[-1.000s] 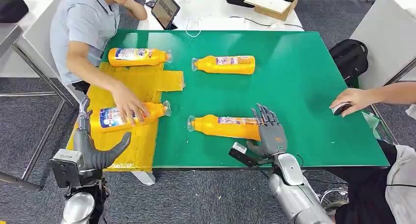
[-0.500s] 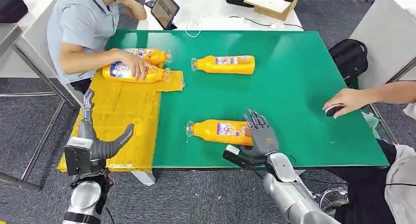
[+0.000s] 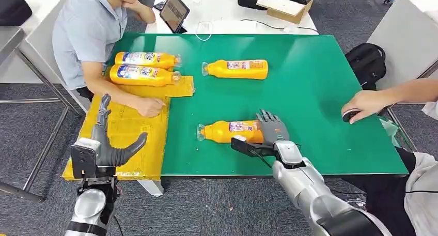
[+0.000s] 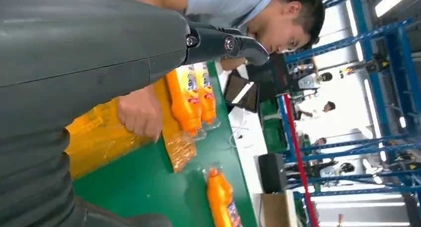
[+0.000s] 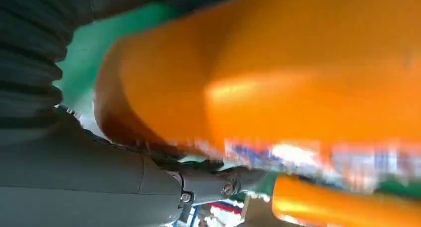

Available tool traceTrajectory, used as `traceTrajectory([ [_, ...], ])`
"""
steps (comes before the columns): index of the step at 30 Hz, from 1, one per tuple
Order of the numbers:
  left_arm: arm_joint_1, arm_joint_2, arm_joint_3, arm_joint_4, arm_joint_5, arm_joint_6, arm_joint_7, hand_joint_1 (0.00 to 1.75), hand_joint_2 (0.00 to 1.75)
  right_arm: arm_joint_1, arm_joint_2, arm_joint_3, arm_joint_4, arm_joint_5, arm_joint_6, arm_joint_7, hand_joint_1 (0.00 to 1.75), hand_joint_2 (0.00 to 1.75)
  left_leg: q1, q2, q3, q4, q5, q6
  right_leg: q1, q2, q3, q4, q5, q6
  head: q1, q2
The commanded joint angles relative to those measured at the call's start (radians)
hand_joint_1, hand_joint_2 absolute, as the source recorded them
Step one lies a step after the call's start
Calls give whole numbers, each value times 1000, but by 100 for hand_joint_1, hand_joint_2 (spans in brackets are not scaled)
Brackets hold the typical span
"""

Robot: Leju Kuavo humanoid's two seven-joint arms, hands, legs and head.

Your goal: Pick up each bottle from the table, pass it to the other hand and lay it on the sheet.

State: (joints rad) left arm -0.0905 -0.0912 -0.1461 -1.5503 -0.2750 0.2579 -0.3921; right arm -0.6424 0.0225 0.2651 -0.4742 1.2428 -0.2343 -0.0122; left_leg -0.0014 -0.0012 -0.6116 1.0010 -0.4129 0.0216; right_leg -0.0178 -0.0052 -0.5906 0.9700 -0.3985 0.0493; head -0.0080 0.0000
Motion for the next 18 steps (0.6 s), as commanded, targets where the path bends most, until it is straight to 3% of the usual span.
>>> traceTrajectory([
  [1,-46,14,-18,88,7,-29,22,0,175,-86,4,22,157,-55,125,-9,148,175,0,0,2,0,-1,-1,0,0,2,0,-1,-2,0,0],
  [14,-64,18,-29,115,13,-40,21,0,175,-81,0,1,173,-101,183,-34,161,175,1,-2,3,-1,0,-1,1,-2,3,-1,-1,-2,0,0],
  [15,-67,19,-29,119,15,-41,21,0,175,-79,2,-19,170,-126,185,-52,169,175,1,-3,4,-1,0,-1,1,-2,4,-1,-1,-2,0,0],
  [18,-70,19,-31,129,41,-50,7,0,175,-42,20,-132,118,-294,137,-255,175,175,1,-3,3,-1,0,-1,1,-3,4,-1,-1,-2,0,0],
])
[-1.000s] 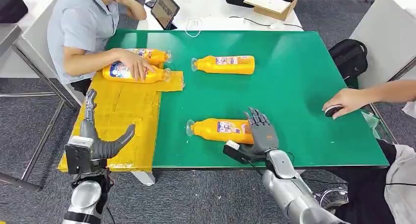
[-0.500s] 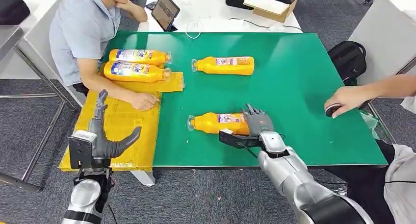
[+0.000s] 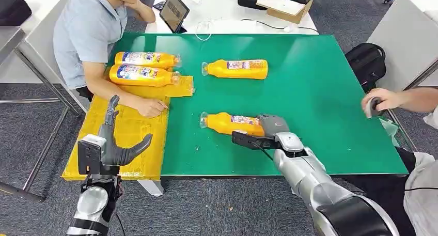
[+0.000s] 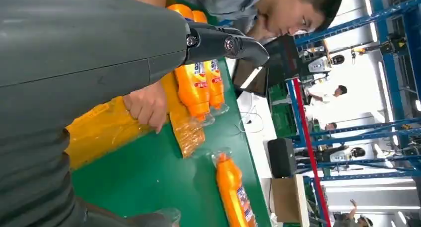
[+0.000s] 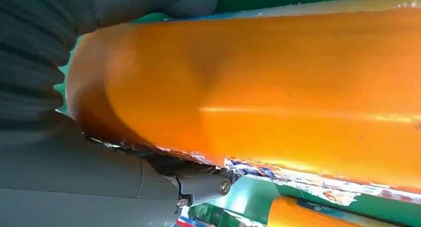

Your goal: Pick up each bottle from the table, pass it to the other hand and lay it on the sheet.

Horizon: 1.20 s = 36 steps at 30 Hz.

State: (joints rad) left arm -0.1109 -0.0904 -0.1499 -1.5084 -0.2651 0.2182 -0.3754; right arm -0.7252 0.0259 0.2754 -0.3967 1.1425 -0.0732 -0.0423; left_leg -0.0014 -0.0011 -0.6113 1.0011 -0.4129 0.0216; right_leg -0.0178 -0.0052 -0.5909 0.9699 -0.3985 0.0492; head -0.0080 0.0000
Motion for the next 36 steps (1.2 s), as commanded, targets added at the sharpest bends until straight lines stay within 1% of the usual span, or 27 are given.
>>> traceTrajectory([
  [1,-48,17,-28,87,34,-11,-12,0,175,49,23,-156,31,-218,-32,-252,175,175,1,-3,3,-1,0,-1,1,-3,4,-1,-1,-2,0,0],
  [2,-28,4,-21,70,79,-25,-32,0,175,89,58,-244,-47,-360,-80,-390,175,175,2,-4,4,-1,-1,-2,2,-3,5,-2,-1,-3,0,0],
  [3,-2,-9,-19,50,120,-44,-42,0,175,128,83,-266,-127,-418,-138,-454,175,175,2,-2,4,-2,-1,-1,2,-2,5,-2,-1,-2,0,0],
  [4,41,-31,-22,28,177,-71,-41,0,175,198,117,-283,-264,-503,-165,-500,173,175,1,2,3,-2,-1,-1,1,2,4,-2,0,-2,0,0],
  [6,114,-61,-51,3,255,-118,-50,0,175,335,152,-256,-526,-604,-210,-534,173,175,1,5,4,-2,-2,-1,1,5,4,-2,-1,-2,0,0],
  [7,155,-80,-77,-4,299,-137,-52,0,175,414,165,-224,-669,-648,-252,-544,169,175,2,6,6,-3,-4,-2,2,5,5,-2,-2,-3,0,0],
  [9,184,-85,-126,4,342,-160,-51,0,175,483,170,-171,-787,-688,-324,-556,169,175,1,1,4,-2,-4,-2,2,0,5,-1,-4,-3,0,0],
  [10,194,-76,-160,12,374,-186,-57,0,175,514,176,-144,-836,-725,-377,-587,175,175,1,-1,2,-1,-4,-2,1,-1,3,0,-4,-2,0,0],
  [12,199,-57,-205,18,374,-204,-71,0,175,548,180,-109,-885,-749,-440,-621,175,175,2,-4,-1,0,-4,-2,2,-2,1,1,-6,-2,-1,0],
  [13,200,-50,-216,15,369,-208,-84,0,175,552,175,-92,-891,-754,-447,-622,175,175,2,-4,-4,-1,-3,-2,1,-2,-2,0,-5,0,0,0],
  [14,202,-27,-233,1,369,-235,-90,0,175,552,164,-64,-890,-760,-441,-611,162,175,2,-3,-3,0,-5,-2,2,-2,-1,1,-7,-1,0,0],
  [15,202,-23,-232,-2,370,-238,-90,0,175,551,164,-62,-887,-761,-440,-610,161,175,1,-3,-6,0,-3,-2,1,-1,-4,0,-5,0,0,0],
  [16,201,-3,-244,-9,366,-262,-74,0,175,530,146,-35,-851,-741,-414,-574,155,175,2,-2,-4,1,-6,-3,2,0,-2,1,-6,-1,0,0],
  [18,204,4,-243,-19,359,-267,-75,0,175,505,143,-26,-809,-742,-402,-570,154,175,2,0,-4,0,-5,-3,1,1,-2,1,-5,-1,0,0],
  [19,203,8,-248,-22,346,-280,-76,0,175,485,133,0,-774,-725,-363,-551,154,175,1,0,-5,-1,-5,-3,1,1,-4,0,-4,-1,0,0],
  [20,203,5,-246,-28,338,-294,-78,0,175,468,135,29,-743,-700,-347,-548,154,175,2,0,-3,0,-6,-4,2,2,-2,1,-6,-2,0,0],
  [21,202,4,-246,-29,338,-295,-78,0,175,466,139,32,-739,-696,-350,-546,157,175,2,1,-5,0,-5,-4,1,2,-4,0,-4,-1,0,0],
  [22,201,-3,-241,-31,335,-300,-78,0,175,452,143,62,-709,-677,-331,-549,166,175,2,1,-3,0,-6,-5,2,3,-3,0,-5,-2,0,0],
  [23,191,-11,-236,-34,336,-300,-77,0,175,440,147,109,-674,-641,-309,-545,169,175,2,0,-4,0,-5,-4,1,2,-3,0,-5,-1,0,0],
  [26,183,-18,-233,-35,337,-298,-75,0,175,438,164,123,-653,-629,-331,-541,169,175,2,0,-6,-1,-3,-3,1,2,-5,0,-3,0,0,0],
  [27,183,-17,-232,-34,337,-298,-75,0,175,437,162,123,-650,-630,-332,-541,169,175,2,1,-4,0,-4,-4,2,3,-3,0,-4,-1,0,0],
  [28,184,-18,-232,-34,336,-299,-75,0,175,436,157,131,-648,-628,-327,-542,173,175,2,0,-4,-1,-4,-4,2,1,-3,0,-4,-1,0,0],
  [29,176,-25,-226,-33,337,-298,-76,0,175,431,153,164,-630,-603,-312,-542,173,175,3,-1,-3,-1,-4,-4,2,1,-2,0,-5,-1,0,0],
  [30,166,-34,-222,-32,344,-296,-78,0,175,428,162,196,-600,-568,-324,-545,171,175,3,-1,-3,-1,-4,-4,2,1,-2,0,-5,-1,0,0],
  [31,157,-44,-218,-32,357,-290,-73,0,175,426,178,220,-565,-556,-334,-548,173,175,2,-1,-5,-1,-3,-3,2,1,-4,0,-4,0,0,0],
  [32,148,-51,-216,-32,371,-285,-65,0,175,423,194,245,-531,-553,-335,-559,175,175,3,0,-3,-1,-4,-4,2,2,-1,0,-4,-1,0,0],
  [36,126,-31,-258,-16,391,-297,-26,0,175,379,247,297,-393,-563,-426,-591,175,175,3,0,-4,-1,-4,-4,2,2,-3,0,-4,-1,0,0],
])
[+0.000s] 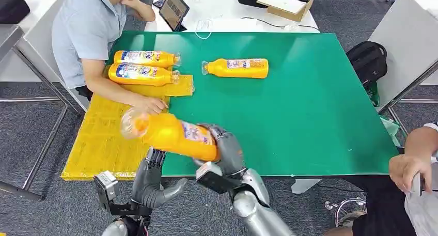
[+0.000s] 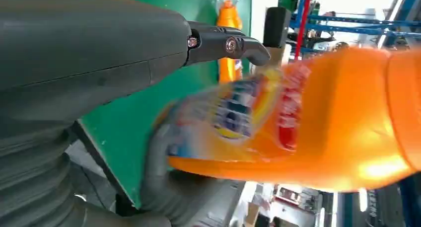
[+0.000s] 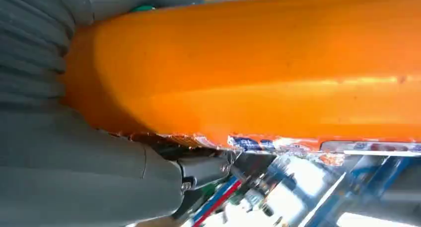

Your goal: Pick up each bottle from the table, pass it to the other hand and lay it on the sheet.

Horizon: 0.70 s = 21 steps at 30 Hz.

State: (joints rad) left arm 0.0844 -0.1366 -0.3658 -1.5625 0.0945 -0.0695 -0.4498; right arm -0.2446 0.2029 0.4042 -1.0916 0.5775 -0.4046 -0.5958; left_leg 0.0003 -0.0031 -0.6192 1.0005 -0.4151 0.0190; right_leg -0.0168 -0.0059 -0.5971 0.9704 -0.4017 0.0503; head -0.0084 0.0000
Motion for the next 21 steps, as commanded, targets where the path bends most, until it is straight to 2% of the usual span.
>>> traceTrajectory([
  [1,-74,20,-52,49,18,4,78,0,175,-112,75,167,321,-9,-124,-38,175,175,1,1,3,-1,-1,-1,1,2,2,-1,0,-2,0,0],
  [5,-102,12,-63,130,96,-17,139,0,175,-147,86,186,369,-8,-194,-57,175,175,1,1,5,-1,-1,-1,1,1,5,-1,-1,-2,0,0],
  [16,-131,16,-63,150,208,-50,179,0,175,-163,117,224,444,-28,-200,-61,175,175,0,0,3,-1,0,-1,0,0,2,0,-1,-1,0,0],
  [17,-130,16,-64,144,218,-52,178,99,175,-170,117,227,459,-32,-192,-58,175,175,1,0,6,0,-2,-1,1,0,5,0,-2,-2,0,0],
  [18,-130,19,-66,133,226,-54,170,175,175,-178,119,234,480,-30,-196,-48,175,175,1,-1,4,0,-1,-1,1,-1,3,0,-1,-2,1,0],
  [21,-120,11,-48,102,273,-51,159,175,175,-188,119,243,514,-34,-187,-33,175,175,1,0,5,0,-2,-1,1,0,5,0,-2,-2,0,0],
])
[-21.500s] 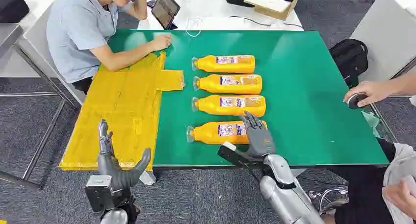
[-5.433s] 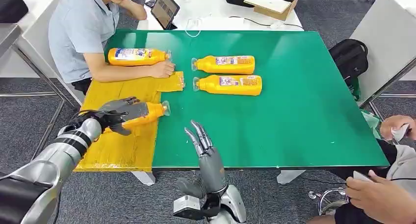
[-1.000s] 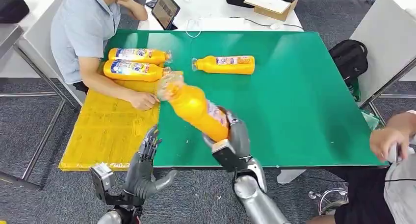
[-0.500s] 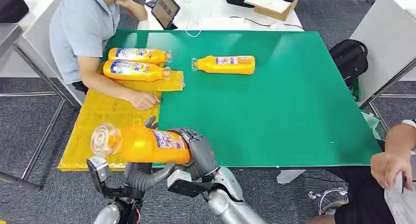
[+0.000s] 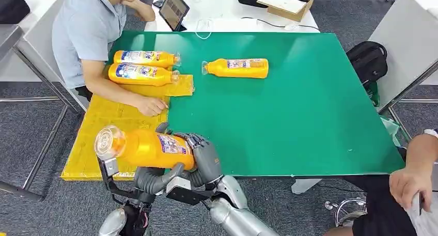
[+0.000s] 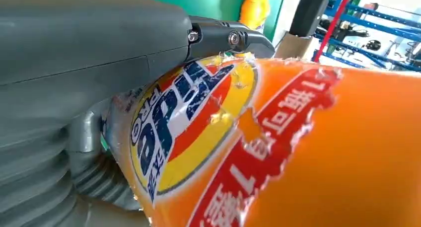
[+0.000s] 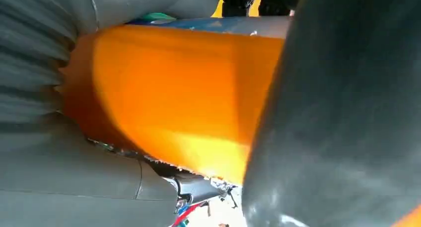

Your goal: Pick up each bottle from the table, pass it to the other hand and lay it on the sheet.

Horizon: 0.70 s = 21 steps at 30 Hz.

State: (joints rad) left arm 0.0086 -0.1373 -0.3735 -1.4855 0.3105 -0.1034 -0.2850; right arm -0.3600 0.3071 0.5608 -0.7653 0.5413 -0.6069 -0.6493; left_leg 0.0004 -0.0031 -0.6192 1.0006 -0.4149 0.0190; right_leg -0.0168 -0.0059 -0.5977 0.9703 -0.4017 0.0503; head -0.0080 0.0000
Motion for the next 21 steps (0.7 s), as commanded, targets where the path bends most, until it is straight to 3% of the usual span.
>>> traceTrajectory([
  [1,-43,6,-33,16,68,-11,-9,175,175,-73,14,87,193,-4,22,19,175,175,1,0,3,-1,-1,-1,1,0,3,-1,-1,-1,0,0],
  [10,-44,6,-33,11,70,-10,-9,175,175,-72,15,87,194,-5,20,18,175,175,1,-2,5,0,-2,-1,1,-2,5,0,-2,-2,0,0],
  [12,-43,-10,-16,5,91,8,-27,175,175,-75,16,98,202,-2,41,27,168,175,1,-2,3,0,-1,-1,1,-2,4,-1,-2,-2,0,0],
  [13,-42,-16,-9,-5,102,15,-33,175,175,-76,18,104,208,-5,61,36,145,175,1,-1,5,1,-3,-1,1,-1,6,0,-3,-2,0,0],
  [14,-42,-23,-2,-18,97,40,-47,175,175,-78,20,118,218,1,84,54,33,175,1,-1,4,0,-2,-1,1,-1,5,0,-2,-2,0,0],
  [15,-44,-29,2,-28,78,69,-61,175,175,-70,28,110,212,-7,65,54,0,175,2,-2,5,1,-3,-1,2,-2,6,0,-3,-2,0,0],
  [16,-47,-30,3,-33,59,92,-70,175,175,-67,31,112,209,-11,65,53,0,175,1,-2,4,1,-2,-1,1,-2,4,0,-2,-2,0,0],
  [17,-50,-32,3,-35,41,118,-79,175,175,-62,36,112,205,-19,61,52,0,0,1,-2,2,0,-1,-1,1,-2,2,0,-1,-1,0,0],
  [21,-60,-31,16,-29,27,154,-95,175,175,-27,31,115,124,-54,36,17,0,0,1,-2,3,0,-1,-1,1,-2,3,0,-2,-2,0,0],
])
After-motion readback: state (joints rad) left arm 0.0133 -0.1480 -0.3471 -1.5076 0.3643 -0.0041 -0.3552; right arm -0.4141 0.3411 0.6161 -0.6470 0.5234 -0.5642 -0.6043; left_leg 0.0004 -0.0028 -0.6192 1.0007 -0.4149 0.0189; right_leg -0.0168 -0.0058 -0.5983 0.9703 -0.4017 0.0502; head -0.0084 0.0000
